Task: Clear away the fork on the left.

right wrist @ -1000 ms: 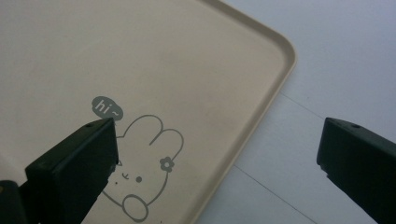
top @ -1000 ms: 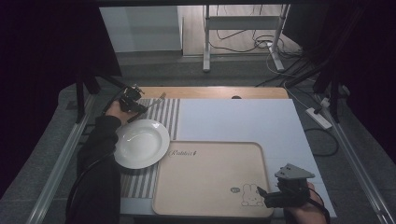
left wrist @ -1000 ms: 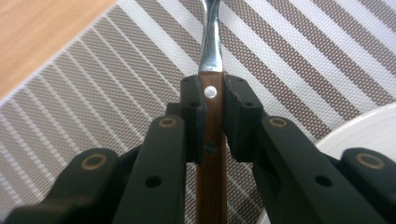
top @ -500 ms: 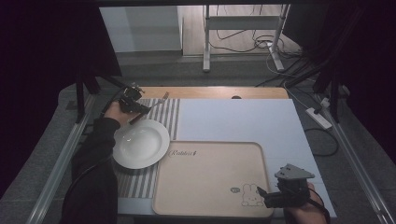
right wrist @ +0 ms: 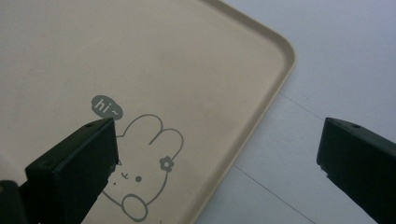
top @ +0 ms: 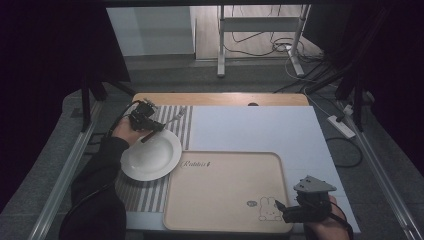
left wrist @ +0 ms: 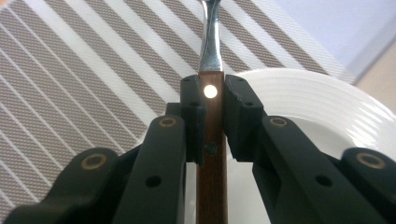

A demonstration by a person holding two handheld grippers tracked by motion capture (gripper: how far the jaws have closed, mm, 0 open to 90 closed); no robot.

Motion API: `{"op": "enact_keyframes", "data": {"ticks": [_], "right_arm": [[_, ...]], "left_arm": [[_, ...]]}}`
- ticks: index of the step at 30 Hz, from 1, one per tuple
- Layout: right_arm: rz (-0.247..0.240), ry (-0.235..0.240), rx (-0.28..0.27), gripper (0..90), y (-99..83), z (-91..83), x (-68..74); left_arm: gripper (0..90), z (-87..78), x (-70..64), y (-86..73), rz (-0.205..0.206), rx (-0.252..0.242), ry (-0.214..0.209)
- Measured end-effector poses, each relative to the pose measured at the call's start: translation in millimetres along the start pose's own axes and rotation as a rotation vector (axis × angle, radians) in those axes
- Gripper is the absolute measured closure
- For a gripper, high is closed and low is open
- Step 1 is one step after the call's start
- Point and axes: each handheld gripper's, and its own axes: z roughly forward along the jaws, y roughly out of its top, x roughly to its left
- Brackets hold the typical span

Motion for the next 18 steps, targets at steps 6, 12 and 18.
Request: {"op": "enact_keyframes", "data": {"ticks": [6, 12, 18], "right_arm": [[-0.001, -0.002, 0.000, 0.0, 0.0, 0.2, 0.4], [-0.001, -0.001, -0.001, 0.0, 0.0, 0.1, 0.3], [-0.003, -0.003, -0.001, 0.0, 0.1, 0.1, 0.8]], "left_arm": [[78.1, -2.5, -16.4, -7.7, 0.011, -0.011, -0.009], [78.1, -5.8, -29.7, -18.4, 0.008, -0.026, -0.021], [78.1, -10.4, -41.9, -27.1, 0.006, -0.041, -0.039]]}}
